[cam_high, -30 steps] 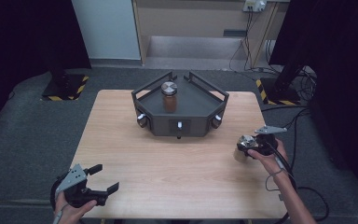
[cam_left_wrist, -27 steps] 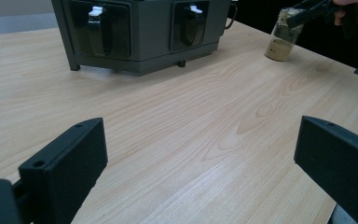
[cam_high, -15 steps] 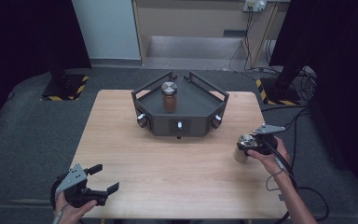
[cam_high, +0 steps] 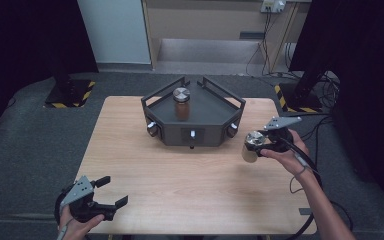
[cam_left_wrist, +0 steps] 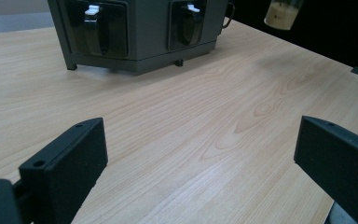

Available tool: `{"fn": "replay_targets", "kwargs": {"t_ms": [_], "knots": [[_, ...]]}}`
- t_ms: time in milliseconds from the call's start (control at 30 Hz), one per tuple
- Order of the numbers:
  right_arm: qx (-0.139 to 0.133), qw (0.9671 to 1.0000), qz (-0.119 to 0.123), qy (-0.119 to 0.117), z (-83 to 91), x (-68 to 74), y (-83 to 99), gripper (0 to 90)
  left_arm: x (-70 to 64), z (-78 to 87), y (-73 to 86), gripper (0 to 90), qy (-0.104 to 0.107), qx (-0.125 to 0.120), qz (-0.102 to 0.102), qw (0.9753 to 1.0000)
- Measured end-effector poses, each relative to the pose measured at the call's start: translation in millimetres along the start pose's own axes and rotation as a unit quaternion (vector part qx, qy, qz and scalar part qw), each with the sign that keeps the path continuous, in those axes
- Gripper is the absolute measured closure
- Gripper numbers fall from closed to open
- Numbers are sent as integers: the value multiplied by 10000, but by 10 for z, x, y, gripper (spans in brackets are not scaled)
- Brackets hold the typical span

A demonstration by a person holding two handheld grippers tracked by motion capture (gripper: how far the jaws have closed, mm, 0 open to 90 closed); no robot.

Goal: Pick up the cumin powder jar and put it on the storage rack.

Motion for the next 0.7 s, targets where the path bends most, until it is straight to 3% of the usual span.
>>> {"fn": "replay_targets", "kwargs": {"t_ms": [267, 433, 700], "knots": [[-115, 9976, 384, -567, -87, 21, -552, 331, 5, 3, 7, 15, -5, -21, 33, 10000], [-159, 9956, 546, -750, -196, 31, -904, 330, 5, 15, 13, 16, -12, -36, 43, 10000], [-197, 9944, 559, -871, -403, -6, -1279, 331, -10, 50, 35, 16, -61, -54, 84, 9999]]}}
Point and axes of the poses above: each handheld gripper's, and its own axes: z roughly backward along the jaws, y roughly out of its underside, x roughly to its left, the point moved 2 cm from there along -z, roughly forward along the jaws, and after that the axes turned 8 degrees about y, right-handed, at the moved point
